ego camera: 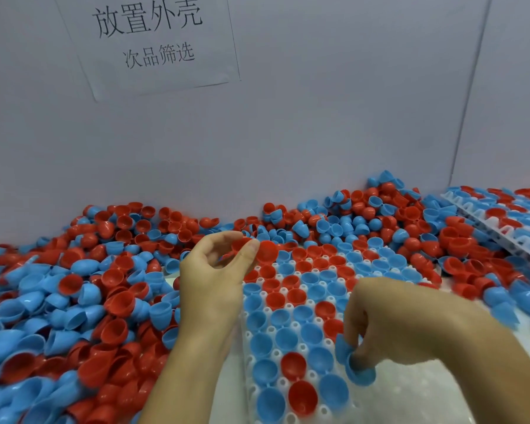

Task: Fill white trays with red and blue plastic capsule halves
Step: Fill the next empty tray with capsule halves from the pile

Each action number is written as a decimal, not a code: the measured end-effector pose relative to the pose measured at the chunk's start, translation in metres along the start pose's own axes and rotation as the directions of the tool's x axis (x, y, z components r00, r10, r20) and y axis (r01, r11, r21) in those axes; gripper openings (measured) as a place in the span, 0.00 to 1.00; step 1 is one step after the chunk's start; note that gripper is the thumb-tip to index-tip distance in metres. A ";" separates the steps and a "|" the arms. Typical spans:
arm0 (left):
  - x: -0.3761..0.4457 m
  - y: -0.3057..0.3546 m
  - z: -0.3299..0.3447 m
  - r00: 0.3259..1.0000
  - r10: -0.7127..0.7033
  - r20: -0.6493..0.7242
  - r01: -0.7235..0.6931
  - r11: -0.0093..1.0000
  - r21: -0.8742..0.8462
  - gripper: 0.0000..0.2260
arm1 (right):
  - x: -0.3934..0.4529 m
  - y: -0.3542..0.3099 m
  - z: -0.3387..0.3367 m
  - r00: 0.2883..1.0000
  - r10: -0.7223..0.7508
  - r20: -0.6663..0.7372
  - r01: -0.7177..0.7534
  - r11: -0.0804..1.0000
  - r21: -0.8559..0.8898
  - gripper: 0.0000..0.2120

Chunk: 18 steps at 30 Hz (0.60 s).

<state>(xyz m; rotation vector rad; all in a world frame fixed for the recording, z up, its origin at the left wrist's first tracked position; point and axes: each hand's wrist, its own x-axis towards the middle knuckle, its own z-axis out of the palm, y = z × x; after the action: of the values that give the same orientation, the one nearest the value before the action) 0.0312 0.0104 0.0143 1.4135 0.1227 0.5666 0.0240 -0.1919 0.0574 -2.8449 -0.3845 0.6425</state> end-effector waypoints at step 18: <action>-0.001 0.008 0.001 0.994 -0.093 0.061 0.107 0.949 -0.298 0.16 | 0.007 0.024 -0.005 0.997 -0.076 0.032 0.071 0.988 0.139 0.04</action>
<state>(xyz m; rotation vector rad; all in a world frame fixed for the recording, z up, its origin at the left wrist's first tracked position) 0.0279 0.0095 0.0218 1.1157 0.0669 0.4464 0.0375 -0.2131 0.0531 -2.6779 -0.4316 0.6807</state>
